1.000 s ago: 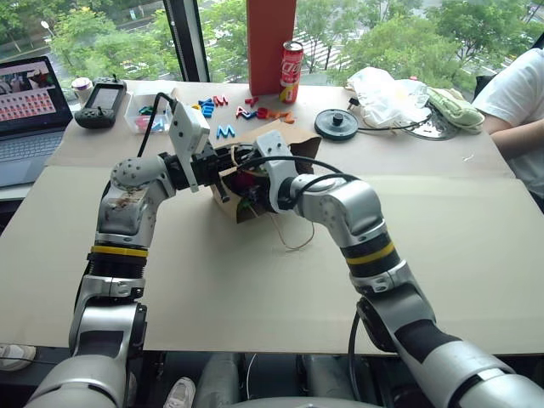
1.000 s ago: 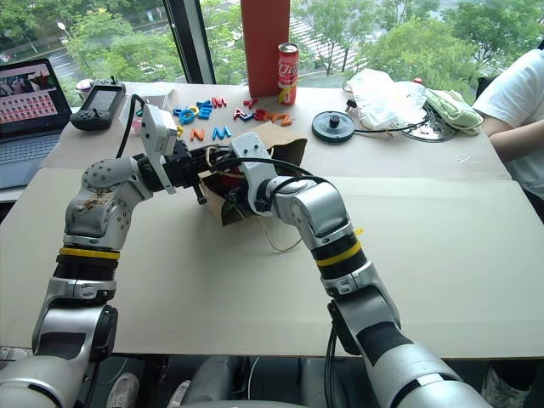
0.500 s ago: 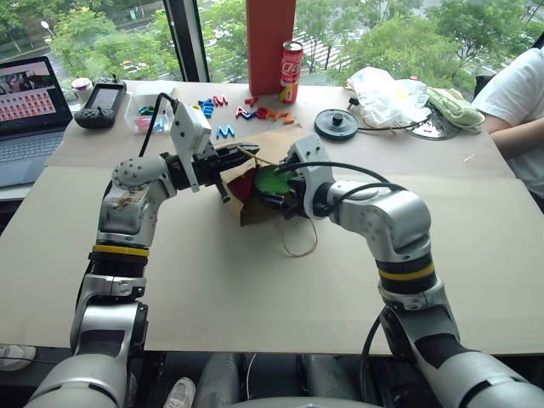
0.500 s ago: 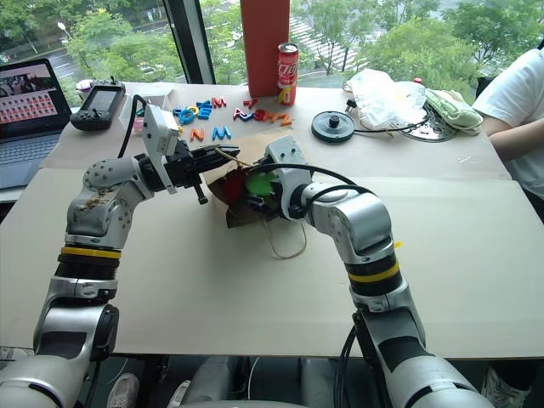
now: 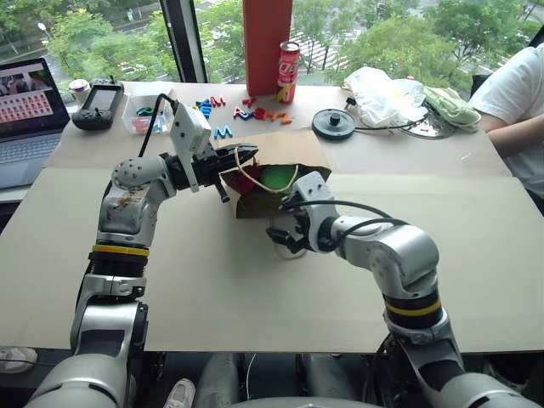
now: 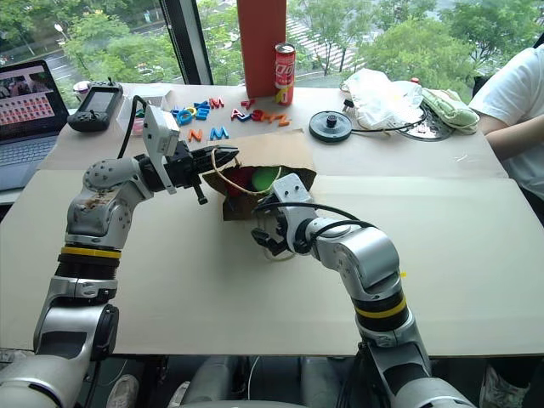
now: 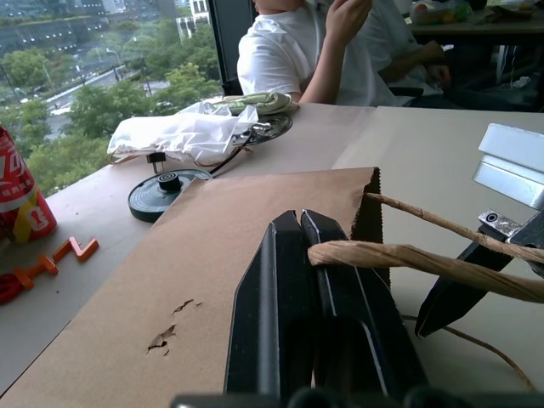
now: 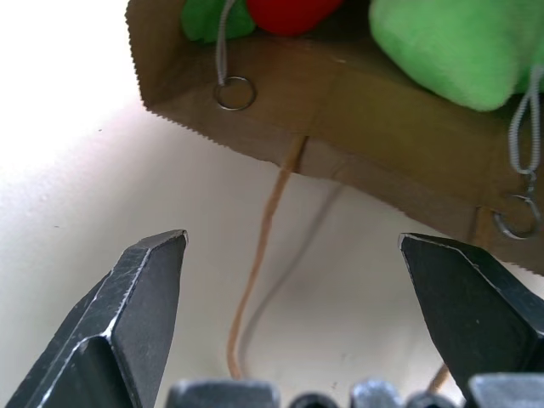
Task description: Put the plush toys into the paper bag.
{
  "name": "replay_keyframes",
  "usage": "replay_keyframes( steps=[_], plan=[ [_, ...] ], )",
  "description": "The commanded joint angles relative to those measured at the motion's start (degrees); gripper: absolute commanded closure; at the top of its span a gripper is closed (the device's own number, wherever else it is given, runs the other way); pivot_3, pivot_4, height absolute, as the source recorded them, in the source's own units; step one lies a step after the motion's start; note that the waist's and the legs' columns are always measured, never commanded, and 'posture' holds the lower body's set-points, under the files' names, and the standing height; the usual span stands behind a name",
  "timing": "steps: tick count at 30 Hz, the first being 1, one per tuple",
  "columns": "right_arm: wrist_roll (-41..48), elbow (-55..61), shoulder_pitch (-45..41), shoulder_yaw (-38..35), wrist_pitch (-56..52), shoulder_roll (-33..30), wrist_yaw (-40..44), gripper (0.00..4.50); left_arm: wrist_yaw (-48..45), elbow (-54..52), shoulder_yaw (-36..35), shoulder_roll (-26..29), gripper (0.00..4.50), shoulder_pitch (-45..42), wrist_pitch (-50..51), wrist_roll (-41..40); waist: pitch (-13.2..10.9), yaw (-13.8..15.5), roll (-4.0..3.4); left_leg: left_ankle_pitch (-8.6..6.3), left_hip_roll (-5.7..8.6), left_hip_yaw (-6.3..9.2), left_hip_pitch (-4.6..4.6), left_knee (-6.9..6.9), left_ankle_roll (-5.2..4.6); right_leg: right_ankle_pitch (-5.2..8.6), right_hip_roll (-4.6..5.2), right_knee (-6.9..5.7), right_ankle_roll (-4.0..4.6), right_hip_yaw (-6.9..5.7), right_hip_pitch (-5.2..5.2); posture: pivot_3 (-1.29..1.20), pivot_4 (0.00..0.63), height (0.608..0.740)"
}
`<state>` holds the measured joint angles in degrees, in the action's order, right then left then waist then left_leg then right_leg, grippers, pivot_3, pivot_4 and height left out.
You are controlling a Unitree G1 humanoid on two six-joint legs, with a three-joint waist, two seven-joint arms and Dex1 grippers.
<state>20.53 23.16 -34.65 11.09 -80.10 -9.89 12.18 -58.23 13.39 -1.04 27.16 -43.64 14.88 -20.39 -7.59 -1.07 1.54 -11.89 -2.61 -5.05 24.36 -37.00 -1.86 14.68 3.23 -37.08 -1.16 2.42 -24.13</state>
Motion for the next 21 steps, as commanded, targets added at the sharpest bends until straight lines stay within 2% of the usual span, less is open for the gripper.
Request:
replay_keyframes(
  steps=[1,5,8,13,14,18,19,21],
  plan=[
    [-2.14,-1.40,1.78,1.69,2.92,2.14,-2.42,0.05,-0.20,-0.73,-0.83,0.13,4.50,-1.59,-1.38,-0.55,0.00,0.05,0.00,0.00,0.00,0.00,0.00,0.00,0.00,0.00,0.01,0.00,0.00,0.00,0.01,0.00,0.150,0.739],
    [-3.48,-4.14,2.79,2.61,5.65,4.50,-3.42,0.05,-0.24,-0.73,-0.81,0.15,4.50,-1.62,-1.31,-0.54,0.00,0.05,0.00,0.00,0.02,-0.01,0.01,-0.01,0.00,0.00,0.02,0.01,0.00,0.00,0.01,0.00,0.150,0.739],
    [-4.42,-5.83,3.37,2.96,8.30,5.49,-3.54,0.74,-0.22,-0.75,-0.84,0.15,4.50,-1.65,-1.27,-0.57,0.00,0.04,0.00,0.00,0.02,0.00,0.01,-0.01,0.00,0.00,0.02,0.01,0.00,0.00,0.01,0.00,0.150,0.739],
    [-5.09,-7.44,4.07,2.81,11.35,5.97,-2.98,2.48,-0.16,-0.75,-0.84,0.12,4.50,-1.68,-1.27,-0.55,0.00,0.04,0.00,0.00,0.01,0.00,0.01,-0.01,0.00,0.00,0.01,0.01,0.00,0.00,0.01,0.00,0.150,0.739],
    [-4.99,-7.52,4.09,2.74,11.77,5.99,-2.65,2.96,-0.15,-0.74,-0.84,0.11,4.50,-1.70,-1.28,-0.54,0.00,0.04,0.00,0.00,0.01,0.00,0.01,-0.01,0.00,0.00,0.01,0.00,0.00,-0.01,0.01,0.00,0.150,0.739],
    [-4.85,-7.49,4.04,2.70,12.38,6.08,-2.12,4.21,-0.13,-0.80,-0.93,0.17,4.50,-1.66,-1.28,-0.59,0.00,0.00,0.00,0.00,0.00,0.00,0.00,0.00,0.00,0.00,0.00,0.00,0.00,-0.01,0.00,0.00,0.150,0.739],
    [-4.96,-7.58,3.99,2.36,12.70,6.15,-2.19,4.48,-0.11,-0.85,-0.93,0.15,4.50,-1.65,-1.22,-0.62,0.00,0.01,0.00,0.00,0.00,0.00,0.00,0.00,0.00,0.00,0.00,0.00,0.00,-0.01,0.00,0.00,0.150,0.739],
    [-4.69,-7.49,3.84,0.84,13.74,6.41,-2.11,4.48,0.00,-0.96,-0.90,0.01,4.50,-1.67,-1.12,-0.67,0.00,0.03,0.00,0.00,0.00,0.00,0.00,0.00,0.00,0.00,0.01,0.00,0.00,-0.01,0.01,0.00,0.150,0.739]
  ],
)
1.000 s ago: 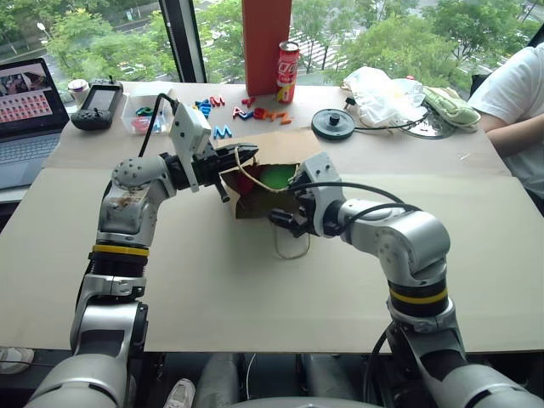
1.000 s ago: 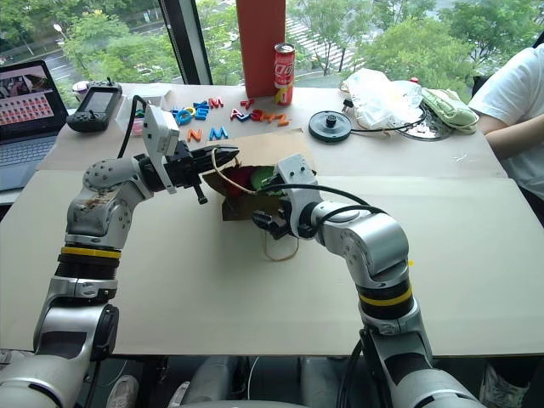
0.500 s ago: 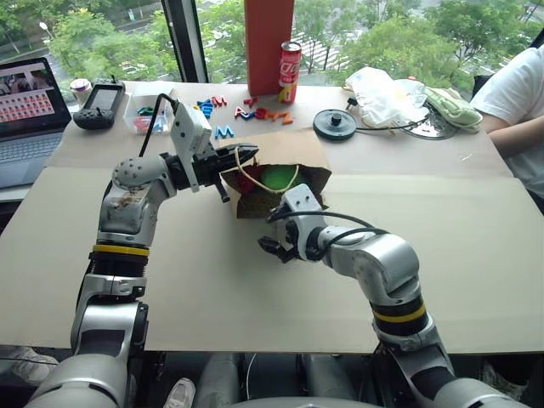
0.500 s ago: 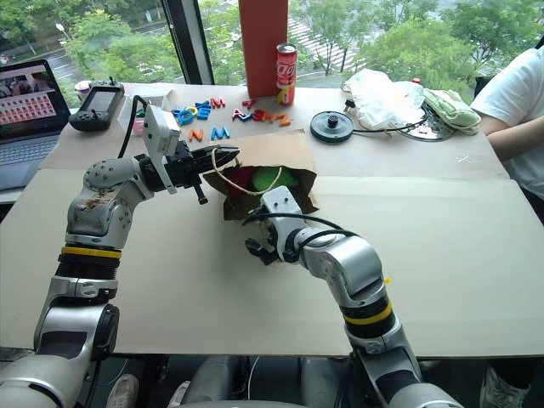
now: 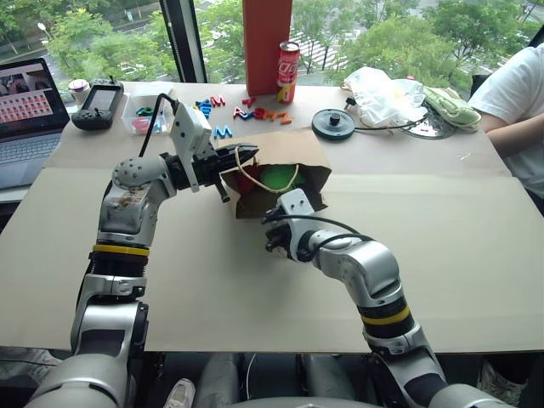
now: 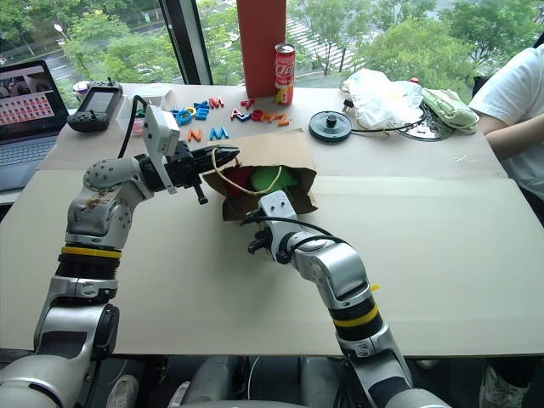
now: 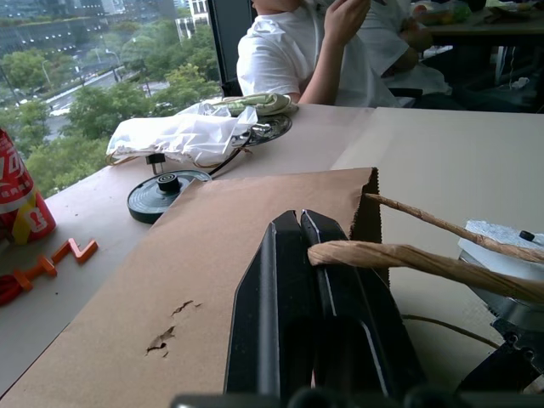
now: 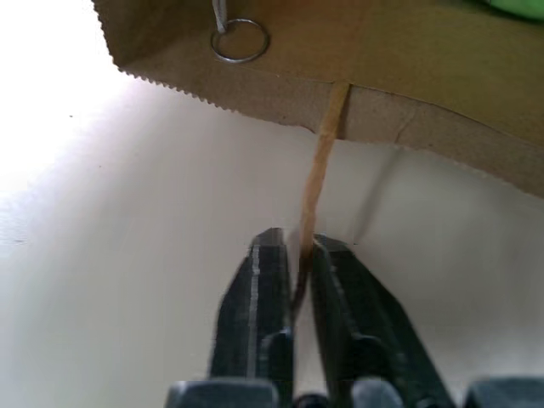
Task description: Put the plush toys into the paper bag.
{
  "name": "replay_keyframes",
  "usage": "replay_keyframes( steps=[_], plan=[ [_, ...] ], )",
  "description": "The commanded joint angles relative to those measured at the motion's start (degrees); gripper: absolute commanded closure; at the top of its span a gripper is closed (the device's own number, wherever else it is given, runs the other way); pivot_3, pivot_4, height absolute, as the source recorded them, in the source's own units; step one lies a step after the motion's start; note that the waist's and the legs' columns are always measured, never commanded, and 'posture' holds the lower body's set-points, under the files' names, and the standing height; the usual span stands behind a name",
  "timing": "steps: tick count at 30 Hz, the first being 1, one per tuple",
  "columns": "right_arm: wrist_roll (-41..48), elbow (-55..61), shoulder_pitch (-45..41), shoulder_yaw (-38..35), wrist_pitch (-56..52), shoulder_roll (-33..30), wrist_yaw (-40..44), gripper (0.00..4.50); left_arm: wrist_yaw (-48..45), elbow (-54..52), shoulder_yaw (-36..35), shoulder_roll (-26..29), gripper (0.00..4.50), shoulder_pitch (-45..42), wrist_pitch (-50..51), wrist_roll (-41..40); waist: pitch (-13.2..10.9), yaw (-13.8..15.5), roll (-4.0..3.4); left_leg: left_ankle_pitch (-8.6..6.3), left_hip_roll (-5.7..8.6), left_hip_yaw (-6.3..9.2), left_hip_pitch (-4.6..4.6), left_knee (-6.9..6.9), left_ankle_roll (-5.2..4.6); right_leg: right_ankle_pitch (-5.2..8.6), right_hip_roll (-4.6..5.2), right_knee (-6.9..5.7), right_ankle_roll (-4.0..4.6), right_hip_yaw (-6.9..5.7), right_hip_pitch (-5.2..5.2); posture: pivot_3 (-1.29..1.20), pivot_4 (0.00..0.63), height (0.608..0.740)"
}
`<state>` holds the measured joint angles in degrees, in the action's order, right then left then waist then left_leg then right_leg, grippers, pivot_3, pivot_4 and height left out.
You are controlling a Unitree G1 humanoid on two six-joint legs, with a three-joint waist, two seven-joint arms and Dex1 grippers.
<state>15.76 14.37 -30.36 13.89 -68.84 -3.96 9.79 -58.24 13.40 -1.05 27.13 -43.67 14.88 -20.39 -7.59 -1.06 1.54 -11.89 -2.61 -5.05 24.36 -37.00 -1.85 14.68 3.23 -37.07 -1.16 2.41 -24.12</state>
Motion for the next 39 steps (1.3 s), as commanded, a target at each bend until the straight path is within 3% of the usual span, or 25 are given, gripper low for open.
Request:
replay_keyframes(
  steps=[1,5,15,21,33,36,39],
  plan=[
    [0.21,1.47,-0.56,-2.69,2.91,0.52,0.32,4.48,0.05,-1.00,-0.89,-0.04,4.50,-1.66,-1.06,-0.74,0.00,0.02,0.00,0.00,0.00,0.00,0.00,0.00,0.00,0.00,0.00,0.00,0.00,0.00,0.00,0.00,0.150,0.739],
    [2.18,5.53,-0.99,-8.74,2.94,-0.82,1.28,4.48,0.87,-1.13,-1.34,-0.96,4.50,-1.81,-0.14,-1.58,0.00,0.08,0.00,0.00,0.01,0.00,0.01,0.00,0.00,0.00,0.01,0.00,0.00,0.00,0.00,0.00,0.150,0.739],
    [10.75,23.70,-4.64,-20.90,-2.69,-15.38,9.10,4.48,14.31,-6.08,-8.65,-8.83,4.50,-1.62,11.31,-11.06,0.00,0.17,0.00,-0.01,0.01,0.04,0.03,0.01,-0.01,0.00,0.04,0.04,-0.01,-0.01,0.02,0.00,0.150,0.739],
    [11.06,25.73,-5.17,-18.05,-2.15,-21.40,10.58,4.48,22.26,-13.83,-9.49,-13.38,4.50,4.17,16.95,-14.60,0.00,-0.12,0.01,-0.01,0.00,0.04,-0.07,0.02,-0.01,0.00,0.00,0.13,-0.01,0.06,0.05,0.00,0.150,0.739],
    [9.57,23.93,-4.92,-12.74,-1.44,-21.17,8.92,4.48,22.82,-17.14,-7.32,-12.13,4.50,10.12,19.20,-14.43,0.00,0.32,0.01,0.02,0.05,0.03,-0.07,-0.04,0.02,0.00,0.07,0.26,-0.01,0.07,0.07,0.00,0.150,0.739],
    [10.06,23.71,-5.03,-14.04,-1.35,-19.97,8.33,3.74,22.62,-18.16,-8.42,-12.00,3.78,9.60,21.60,-17.31,0.00,0.32,0.01,0.02,0.04,0.03,-0.06,-0.03,0.02,0.00,0.07,0.25,-0.01,0.06,0.07,0.00,0.150,0.739],
    [12.08,24.51,-5.49,-17.24,-2.10,-19.36,9.02,2.66,21.12,-19.05,-9.17,-10.36,2.70,9.04,24.09,-19.95,0.00,0.30,0.01,0.02,0.03,0.03,-0.05,-0.03,0.03,0.00,0.06,0.25,-0.01,0.06,0.05,0.00,0.150,0.739]
  ],
)
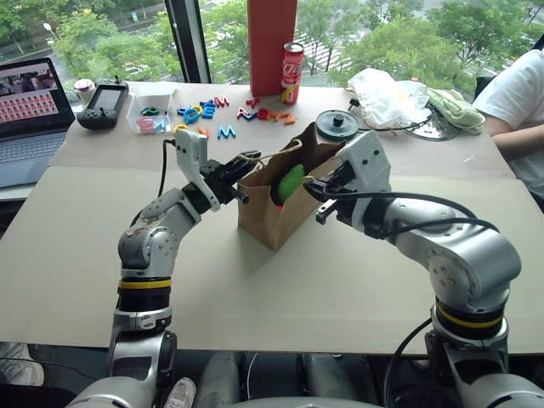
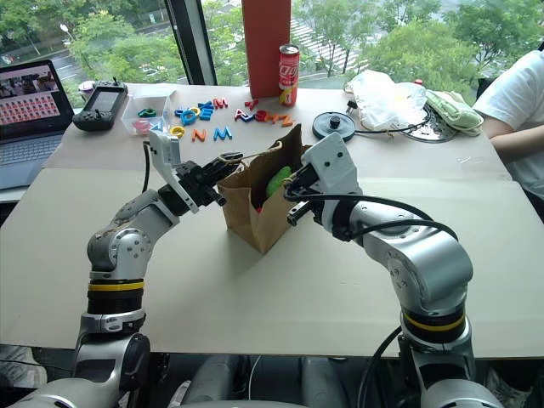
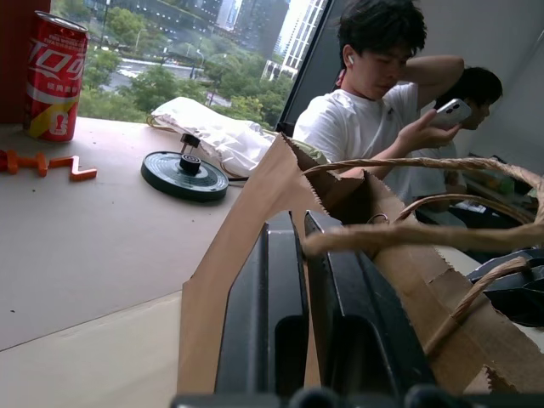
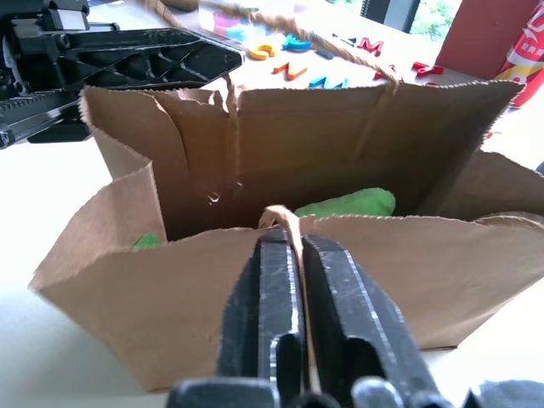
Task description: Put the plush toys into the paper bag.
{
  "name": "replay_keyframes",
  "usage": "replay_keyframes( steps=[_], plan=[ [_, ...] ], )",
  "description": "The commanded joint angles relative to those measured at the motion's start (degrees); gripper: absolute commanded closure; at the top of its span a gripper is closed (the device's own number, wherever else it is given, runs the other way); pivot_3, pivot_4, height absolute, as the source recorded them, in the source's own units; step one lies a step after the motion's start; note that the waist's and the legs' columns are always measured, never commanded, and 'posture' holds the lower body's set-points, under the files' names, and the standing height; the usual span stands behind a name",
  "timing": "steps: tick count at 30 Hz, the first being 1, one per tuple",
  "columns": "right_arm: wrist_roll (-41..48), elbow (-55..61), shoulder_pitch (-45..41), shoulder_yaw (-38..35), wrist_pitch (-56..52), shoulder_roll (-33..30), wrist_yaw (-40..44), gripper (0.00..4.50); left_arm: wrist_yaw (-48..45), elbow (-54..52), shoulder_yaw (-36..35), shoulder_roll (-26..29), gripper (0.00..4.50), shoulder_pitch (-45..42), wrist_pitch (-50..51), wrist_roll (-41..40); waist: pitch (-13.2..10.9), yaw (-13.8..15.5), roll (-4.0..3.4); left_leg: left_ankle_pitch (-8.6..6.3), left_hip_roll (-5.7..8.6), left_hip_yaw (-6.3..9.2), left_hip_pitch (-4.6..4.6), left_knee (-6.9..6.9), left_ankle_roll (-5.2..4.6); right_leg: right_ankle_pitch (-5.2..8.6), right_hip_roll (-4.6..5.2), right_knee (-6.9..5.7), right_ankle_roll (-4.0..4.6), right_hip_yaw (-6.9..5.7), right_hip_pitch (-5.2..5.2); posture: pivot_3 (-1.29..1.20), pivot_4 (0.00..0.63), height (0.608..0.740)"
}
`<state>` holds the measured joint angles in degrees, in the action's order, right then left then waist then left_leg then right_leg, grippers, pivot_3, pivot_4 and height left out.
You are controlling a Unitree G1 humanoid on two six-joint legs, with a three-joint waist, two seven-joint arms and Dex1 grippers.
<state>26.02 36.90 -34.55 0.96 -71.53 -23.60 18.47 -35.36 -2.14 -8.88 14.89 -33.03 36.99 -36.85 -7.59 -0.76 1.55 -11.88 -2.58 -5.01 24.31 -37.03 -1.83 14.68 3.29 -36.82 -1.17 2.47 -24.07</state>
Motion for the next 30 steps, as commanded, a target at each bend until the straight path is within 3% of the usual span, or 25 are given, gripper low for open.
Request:
replay_keyframes(
  steps=[1,7,8,14,19,22,24,25,30],
  plan=[
    [2.60,2.29,-1.65,-5.62,0.35,0.25,0.72,2.39,-2.35,-3.51,-1.62,2.75,2.32,-1.82,2.65,-4.19,0.00,0.00,0.00,0.00,0.00,0.00,0.00,0.00,0.00,0.00,0.00,0.00,0.00,0.00,0.01,0.00,0.150,0.739],
    [9.63,4.05,-3.43,-13.49,-0.91,-0.18,3.32,0.27,-6.29,-3.82,-2.58,8.19,0.05,-2.18,5.78,-7.79,0.00,-0.07,0.00,0.00,-0.01,0.00,-0.03,0.03,0.00,0.00,-0.03,0.00,0.00,-0.01,0.01,0.00,0.150,0.739],
    [11.51,4.38,-3.76,-15.07,-1.21,-0.26,3.91,0.05,-6.98,-3.72,-2.95,9.20,0.04,-1.96,6.09,-8.23,0.00,-0.07,0.00,0.00,-0.02,0.00,-0.04,0.03,0.00,0.00,-0.02,0.01,0.00,-0.01,0.01,0.00,0.150,0.739],
    [20.10,7.69,0.24,-18.07,-0.21,-7.25,11.38,0.05,-12.11,-1.62,-2.68,14.83,0.04,0.99,5.85,-7.16,0.00,-0.06,-0.01,0.00,-0.04,0.00,-0.04,0.06,0.00,0.00,0.00,0.06,0.00,-0.02,0.03,0.00,0.150,0.739],
    [26.51,8.22,4.83,-18.48,2.56,-11.78,17.53,0.05,-15.36,1.04,-1.04,16.14,0.04,2.36,3.71,-4.81,-0.01,0.09,0.00,0.00,-0.03,0.00,-0.03,0.05,-0.01,0.01,0.03,0.10,0.00,-0.02,0.06,0.00,0.150,0.739],
    [28.36,7.67,5.47,-17.72,4.00,-12.33,17.75,0.71,-16.50,1.85,0.00,15.97,0.04,2.80,2.42,-3.41,-0.01,0.05,0.00,0.00,-0.02,0.00,-0.05,0.04,-0.01,0.01,0.02,0.11,0.00,-0.02,0.08,0.00,0.150,0.739],
    [26.12,7.10,6.14,-13.77,4.59,-13.57,17.20,1.55,-17.39,2.16,1.22,15.76,0.04,3.19,1.10,-1.96,-0.01,-0.01,0.00,0.00,-0.03,0.00,-0.07,0.04,-0.01,0.01,0.01,0.10,0.00,-0.01,0.08,0.00,0.150,0.739],
    [25.53,6.89,6.37,-12.59,4.97,-14.05,17.02,1.71,-17.66,2.30,1.59,15.71,0.04,3.27,0.64,-1.55,-0.01,-0.07,0.00,0.00,-0.02,0.00,-0.09,0.05,-0.01,0.01,0.00,0.10,0.01,0.00,0.08,0.00,0.150,0.739],
    [17.71,2.52,7.17,-1.51,7.04,-14.42,13.66,3.50,-19.20,2.88,2.06,15.63,0.04,3.37,0.09,-1.44,0.00,-0.09,0.01,0.00,-0.04,-0.01,-0.06,0.05,-0.01,0.01,-0.02,0.10,0.02,0.00,0.04,0.00,0.150,0.739]
  ],
)
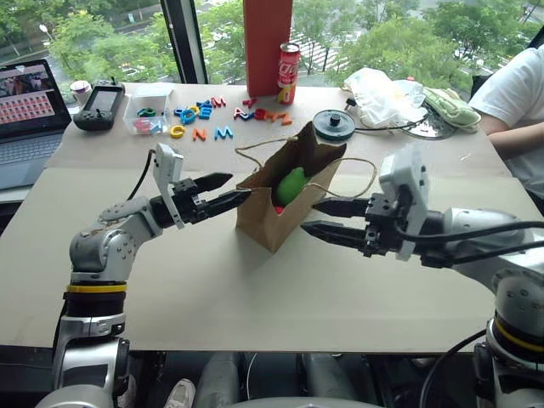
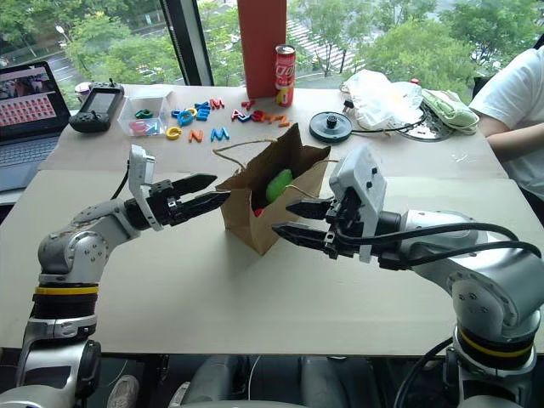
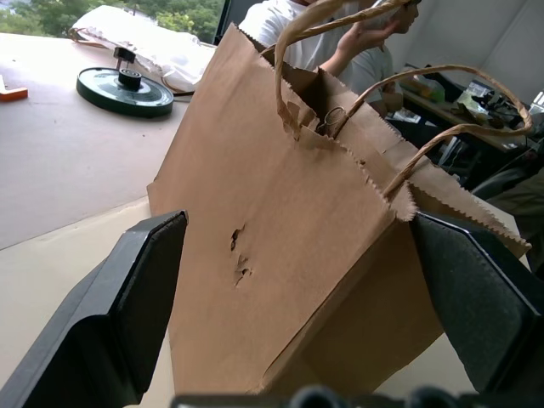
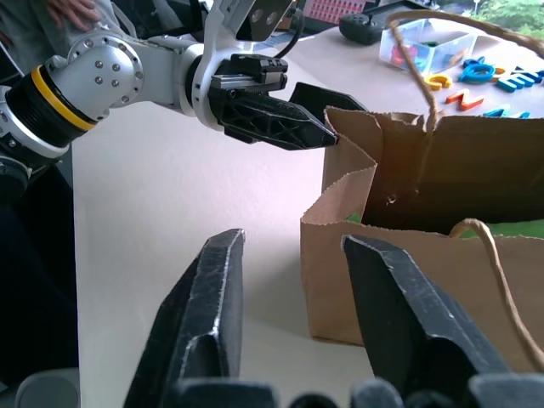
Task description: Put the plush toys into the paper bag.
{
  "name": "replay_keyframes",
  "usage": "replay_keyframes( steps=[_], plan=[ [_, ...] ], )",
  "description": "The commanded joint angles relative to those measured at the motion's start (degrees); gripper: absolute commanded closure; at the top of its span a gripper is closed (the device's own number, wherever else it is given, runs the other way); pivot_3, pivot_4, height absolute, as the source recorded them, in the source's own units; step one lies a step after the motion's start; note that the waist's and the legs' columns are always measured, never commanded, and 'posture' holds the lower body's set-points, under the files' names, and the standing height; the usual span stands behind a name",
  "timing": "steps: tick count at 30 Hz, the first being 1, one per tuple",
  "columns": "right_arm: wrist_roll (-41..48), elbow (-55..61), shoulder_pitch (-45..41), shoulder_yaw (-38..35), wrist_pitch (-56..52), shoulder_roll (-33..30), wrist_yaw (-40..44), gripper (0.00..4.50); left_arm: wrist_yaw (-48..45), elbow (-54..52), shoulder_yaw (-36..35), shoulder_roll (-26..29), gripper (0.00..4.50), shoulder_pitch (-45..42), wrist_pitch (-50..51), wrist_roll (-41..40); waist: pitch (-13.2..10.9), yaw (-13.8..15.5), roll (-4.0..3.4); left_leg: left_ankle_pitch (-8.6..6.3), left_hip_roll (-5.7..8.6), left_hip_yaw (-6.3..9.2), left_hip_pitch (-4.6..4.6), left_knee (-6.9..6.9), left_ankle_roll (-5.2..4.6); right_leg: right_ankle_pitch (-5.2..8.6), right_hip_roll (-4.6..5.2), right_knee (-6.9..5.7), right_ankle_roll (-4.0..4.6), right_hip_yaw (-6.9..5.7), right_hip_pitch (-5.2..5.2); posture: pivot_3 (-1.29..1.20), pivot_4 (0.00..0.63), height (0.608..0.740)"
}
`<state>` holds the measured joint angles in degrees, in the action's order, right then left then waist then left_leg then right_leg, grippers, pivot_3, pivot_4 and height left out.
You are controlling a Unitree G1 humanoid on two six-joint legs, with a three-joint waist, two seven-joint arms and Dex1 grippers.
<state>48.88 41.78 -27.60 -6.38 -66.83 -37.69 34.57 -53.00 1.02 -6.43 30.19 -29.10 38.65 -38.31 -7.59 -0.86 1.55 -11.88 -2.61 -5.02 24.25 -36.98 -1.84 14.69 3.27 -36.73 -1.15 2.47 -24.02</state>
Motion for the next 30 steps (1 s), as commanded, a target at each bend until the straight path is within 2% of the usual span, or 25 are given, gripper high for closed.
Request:
replay_keyframes(
  steps=[1,3,10,13,21,30],
  plan=[
    [-8.62,-4.54,-0.47,9.12,2.86,-0.27,-4.35,3.83,-2.06,-0.10,-0.30,0.59,0.04,-0.54,-1.49,0.04,0.00,0.05,0.00,0.00,0.00,0.00,-0.01,-0.01,0.00,0.00,0.00,-0.01,0.00,0.00,0.01,0.00,0.150,0.739],
    [-13.99,-9.30,-2.01,13.55,4.09,0.93,-7.59,4.44,-2.68,0.07,-0.18,0.72,0.04,-0.43,-1.40,-0.02,0.00,0.04,0.00,0.00,0.01,-0.01,0.00,-0.02,0.00,0.00,0.02,-0.02,0.00,0.01,0.00,0.00,0.150,0.739],
    [-21.40,-18.20,-7.30,16.69,6.62,6.70,-12.13,4.44,-4.97,0.67,2.52,0.94,0.04,-0.17,-4.04,2.80,0.00,0.04,0.00,0.00,0.04,-0.03,0.05,-0.02,0.00,0.00,0.01,-0.02,0.00,0.01,-0.06,0.00,0.150,0.739],
    [-22.56,-18.85,-8.87,16.72,6.59,8.76,-12.55,4.44,-5.92,0.80,5.34,0.68,0.04,0.80,-7.80,6.36,0.00,0.10,0.00,0.00,0.03,-0.04,0.05,-0.01,0.00,0.00,0.01,-0.03,0.00,0.00,-0.06,0.00,0.150,0.739],
    [-24.36,-19.21,-10.99,17.68,5.37,13.38,-13.30,4.44,-6.65,-2.78,9.41,-0.70,0.04,3.71,-11.11,9.48,0.00,0.13,0.00,0.00,-0.02,-0.04,0.06,-0.01,0.00,0.00,0.02,-0.04,0.00,-0.01,-0.06,0.00,0.150,0.739],
    [-25.84,-20.48,-11.93,17.85,5.17,16.40,-13.88,4.44,0.46,-2.90,11.02,-5.16,0.04,4.85,-15.88,15.17,0.00,0.15,0.00,0.00,-0.02,-0.04,0.05,-0.02,0.00,-0.01,0.03,-0.05,0.00,0.00,-0.05,0.00,0.150,0.739]
  ],
)
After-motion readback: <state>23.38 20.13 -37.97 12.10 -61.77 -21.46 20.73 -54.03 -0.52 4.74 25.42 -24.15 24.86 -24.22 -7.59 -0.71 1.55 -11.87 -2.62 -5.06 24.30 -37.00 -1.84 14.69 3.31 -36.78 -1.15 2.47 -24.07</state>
